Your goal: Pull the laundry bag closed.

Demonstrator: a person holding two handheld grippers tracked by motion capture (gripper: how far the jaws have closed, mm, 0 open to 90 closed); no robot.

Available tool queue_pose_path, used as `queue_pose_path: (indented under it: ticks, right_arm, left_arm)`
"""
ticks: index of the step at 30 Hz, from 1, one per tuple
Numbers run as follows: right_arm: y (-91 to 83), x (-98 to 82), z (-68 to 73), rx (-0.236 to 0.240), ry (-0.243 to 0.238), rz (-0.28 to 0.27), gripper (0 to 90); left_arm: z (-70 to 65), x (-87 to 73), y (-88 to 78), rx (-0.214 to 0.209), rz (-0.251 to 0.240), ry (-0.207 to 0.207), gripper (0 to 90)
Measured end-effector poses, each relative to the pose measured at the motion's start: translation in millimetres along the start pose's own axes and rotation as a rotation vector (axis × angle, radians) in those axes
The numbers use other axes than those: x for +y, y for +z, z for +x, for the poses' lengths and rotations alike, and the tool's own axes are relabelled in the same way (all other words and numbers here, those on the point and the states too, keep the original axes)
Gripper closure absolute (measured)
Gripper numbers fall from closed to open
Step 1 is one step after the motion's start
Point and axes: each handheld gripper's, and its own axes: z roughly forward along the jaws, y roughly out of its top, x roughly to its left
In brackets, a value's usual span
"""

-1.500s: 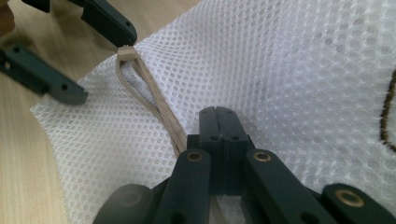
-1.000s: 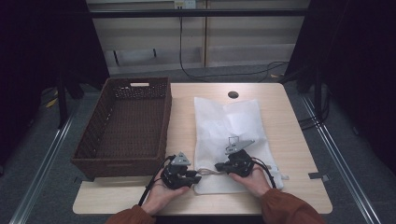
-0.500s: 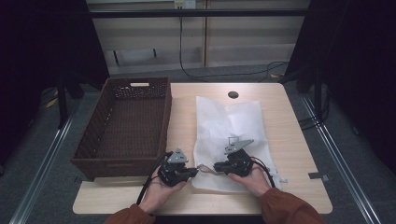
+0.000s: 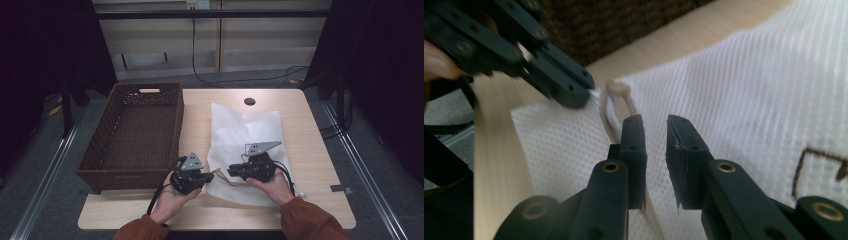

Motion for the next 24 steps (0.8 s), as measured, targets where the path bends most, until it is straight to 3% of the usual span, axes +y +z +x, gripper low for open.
queue_pose_path:
  ticks: [5, 11, 17, 24]
  right_arm:
    - [0.9, 11.7, 3.6, 0.041, -0.014, -0.024, 75.9]
    - [17.0, 16.3, 6.7, 0.081, -0.014, 0.004, 75.5]
    - [23.1, 16.5, 6.3, 0.101, -0.011, 0.006, 80.3]
    - [24.5, 15.9, 6.6, 0.11, -0.005, 0.009, 78.3]
  left_arm:
    - [-1.3, 0.9, 0.1, 0.003, 0.018, 0.012, 88.8]
    - [-1.7, 0.5, 0.5, 0.003, 0.017, 0.015, 88.8]
    - [-1.5, -2.0, 3.0, -0.001, 0.012, 0.014, 88.8]
    - [-1.9, -2.4, 4.1, -0.004, 0.016, 0.013, 88.9]
